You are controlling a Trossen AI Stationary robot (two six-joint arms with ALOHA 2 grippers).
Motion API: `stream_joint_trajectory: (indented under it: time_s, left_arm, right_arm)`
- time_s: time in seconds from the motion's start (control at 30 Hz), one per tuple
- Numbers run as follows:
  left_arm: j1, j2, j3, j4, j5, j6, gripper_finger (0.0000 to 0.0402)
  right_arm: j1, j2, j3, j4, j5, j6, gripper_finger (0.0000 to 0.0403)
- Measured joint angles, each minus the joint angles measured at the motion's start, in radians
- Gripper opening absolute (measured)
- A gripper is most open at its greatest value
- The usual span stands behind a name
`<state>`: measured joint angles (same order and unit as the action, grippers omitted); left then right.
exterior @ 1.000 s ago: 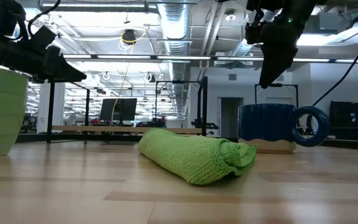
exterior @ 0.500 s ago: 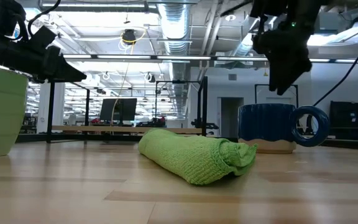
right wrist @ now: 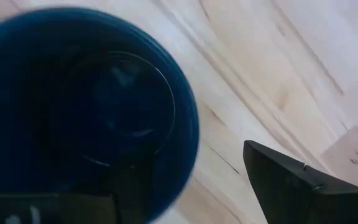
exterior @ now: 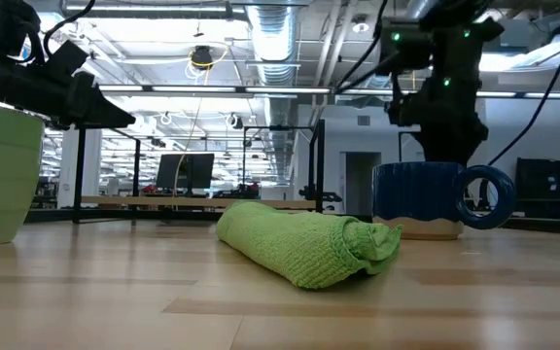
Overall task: Stack small to large cups/mugs on shelf
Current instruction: Put the blue mug on the shelf
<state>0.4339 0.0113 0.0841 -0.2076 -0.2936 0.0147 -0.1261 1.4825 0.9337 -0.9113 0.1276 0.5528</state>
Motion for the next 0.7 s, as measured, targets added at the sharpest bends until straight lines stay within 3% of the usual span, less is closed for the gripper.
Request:
stream_joint_trajectory:
  time_s: [0.27, 0.7]
  left_arm:
    - [0.000, 0.000, 0.000, 0.000, 0.000, 0.025, 0.0199]
    - [0.000, 0.000, 0.000, 0.000, 0.000, 0.026, 0.0199]
  right_arm:
    - [0.010, 0.068, 0.000, 0.025, 0.000, -0.064, 0.0271]
    - [0.007, 0.064, 0.001, 0.134, 0.000, -0.065, 0.0271]
